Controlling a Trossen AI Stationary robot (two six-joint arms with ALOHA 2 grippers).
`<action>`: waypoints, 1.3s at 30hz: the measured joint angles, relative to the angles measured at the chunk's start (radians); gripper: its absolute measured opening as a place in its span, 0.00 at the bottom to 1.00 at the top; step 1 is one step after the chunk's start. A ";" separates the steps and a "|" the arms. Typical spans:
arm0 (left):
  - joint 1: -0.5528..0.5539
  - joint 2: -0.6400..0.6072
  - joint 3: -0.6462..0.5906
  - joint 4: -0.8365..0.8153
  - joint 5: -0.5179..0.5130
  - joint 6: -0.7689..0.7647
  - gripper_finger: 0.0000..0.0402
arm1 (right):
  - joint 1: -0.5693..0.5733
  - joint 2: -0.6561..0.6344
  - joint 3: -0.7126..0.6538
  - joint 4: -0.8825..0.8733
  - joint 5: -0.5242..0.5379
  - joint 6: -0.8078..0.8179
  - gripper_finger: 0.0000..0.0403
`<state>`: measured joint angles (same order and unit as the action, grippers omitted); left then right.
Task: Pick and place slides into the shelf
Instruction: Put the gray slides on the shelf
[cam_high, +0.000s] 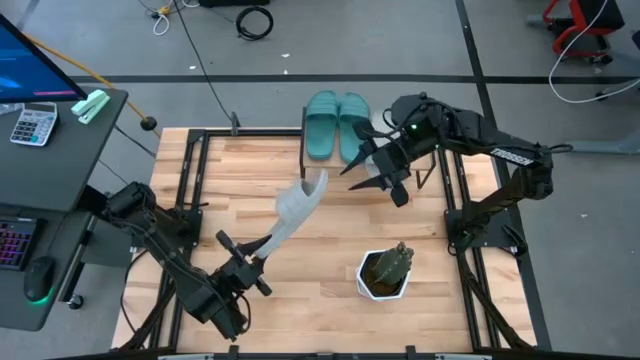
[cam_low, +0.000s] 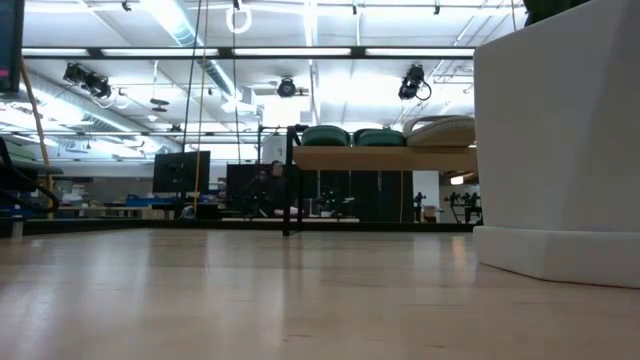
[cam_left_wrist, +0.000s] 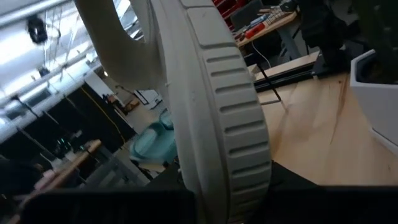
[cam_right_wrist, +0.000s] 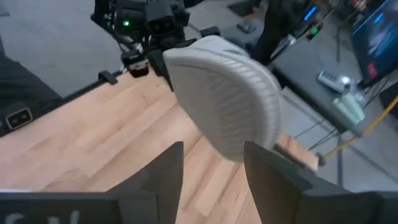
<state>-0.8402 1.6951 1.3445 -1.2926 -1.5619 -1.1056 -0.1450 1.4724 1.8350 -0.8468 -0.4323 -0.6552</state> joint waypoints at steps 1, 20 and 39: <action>0.001 0.000 0.020 0.014 -0.001 0.061 0.16 | 0.010 -0.007 0.007 -0.001 0.010 0.000 0.43; 0.189 0.000 0.208 0.796 0.499 1.439 0.16 | 0.247 -0.167 0.169 -0.410 0.241 0.079 0.43; 0.390 -0.154 0.208 0.821 0.578 1.883 0.16 | 0.391 -0.229 0.167 -0.510 0.430 0.192 0.41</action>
<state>-0.4506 1.5416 1.5520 -0.4717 -0.9835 0.7769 0.2461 1.2434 2.0018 -1.3571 -0.0018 -0.4629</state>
